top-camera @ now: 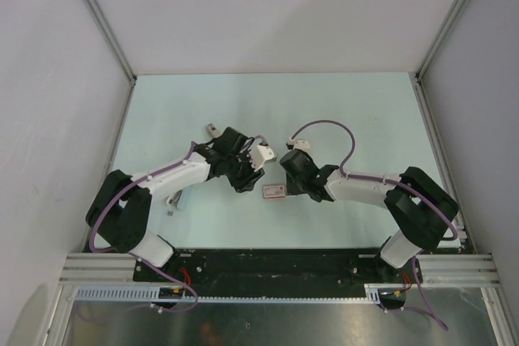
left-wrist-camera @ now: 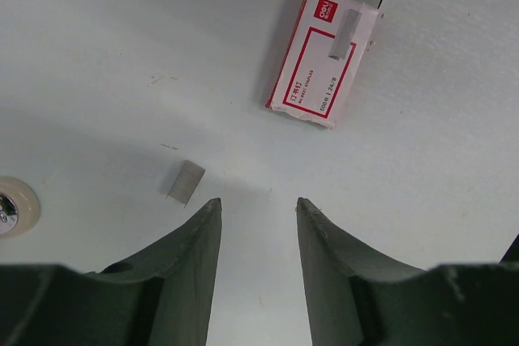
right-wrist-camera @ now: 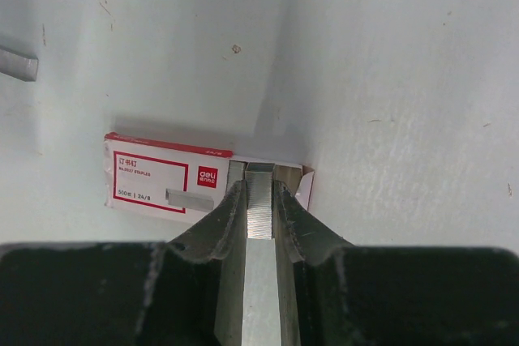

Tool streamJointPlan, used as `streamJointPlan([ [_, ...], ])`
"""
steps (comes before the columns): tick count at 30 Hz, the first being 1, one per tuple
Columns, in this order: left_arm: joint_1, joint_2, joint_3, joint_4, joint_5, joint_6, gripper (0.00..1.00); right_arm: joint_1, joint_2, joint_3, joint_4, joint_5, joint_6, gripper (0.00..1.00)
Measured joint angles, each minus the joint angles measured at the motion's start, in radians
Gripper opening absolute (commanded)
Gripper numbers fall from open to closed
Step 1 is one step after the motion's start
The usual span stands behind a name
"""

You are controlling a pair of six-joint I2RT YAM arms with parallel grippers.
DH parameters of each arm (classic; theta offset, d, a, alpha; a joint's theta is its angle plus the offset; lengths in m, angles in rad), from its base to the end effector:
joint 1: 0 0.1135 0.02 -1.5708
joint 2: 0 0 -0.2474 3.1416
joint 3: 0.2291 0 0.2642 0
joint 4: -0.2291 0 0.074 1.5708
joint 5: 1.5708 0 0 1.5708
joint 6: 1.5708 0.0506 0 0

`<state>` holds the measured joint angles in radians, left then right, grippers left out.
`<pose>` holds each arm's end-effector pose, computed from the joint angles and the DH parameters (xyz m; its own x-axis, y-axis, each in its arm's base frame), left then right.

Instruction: Unload the staples from the stapler

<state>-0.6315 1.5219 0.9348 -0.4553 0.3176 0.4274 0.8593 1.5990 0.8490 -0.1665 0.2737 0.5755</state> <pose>0.2465 -0.1998 0.1626 -0.3492 0.7433 -0.5706 0.9150 0.4019 -0.0365 0.2264 0.2416 0.1319 -0.7731 -0.0942 -0.6273 -0.2396 0.9590 0.1513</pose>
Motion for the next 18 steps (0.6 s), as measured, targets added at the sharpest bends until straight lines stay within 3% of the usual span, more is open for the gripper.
streamJointPlan([
  [10,0.000,0.000,0.000,0.000,0.000,0.000,0.47,0.000,0.000,-0.023,0.022,0.000,0.000,0.16],
  [18,0.000,0.000,0.000,0.000,0.000,0.000,0.47,0.002,0.000,-0.031,0.030,0.000,0.001,0.31],
])
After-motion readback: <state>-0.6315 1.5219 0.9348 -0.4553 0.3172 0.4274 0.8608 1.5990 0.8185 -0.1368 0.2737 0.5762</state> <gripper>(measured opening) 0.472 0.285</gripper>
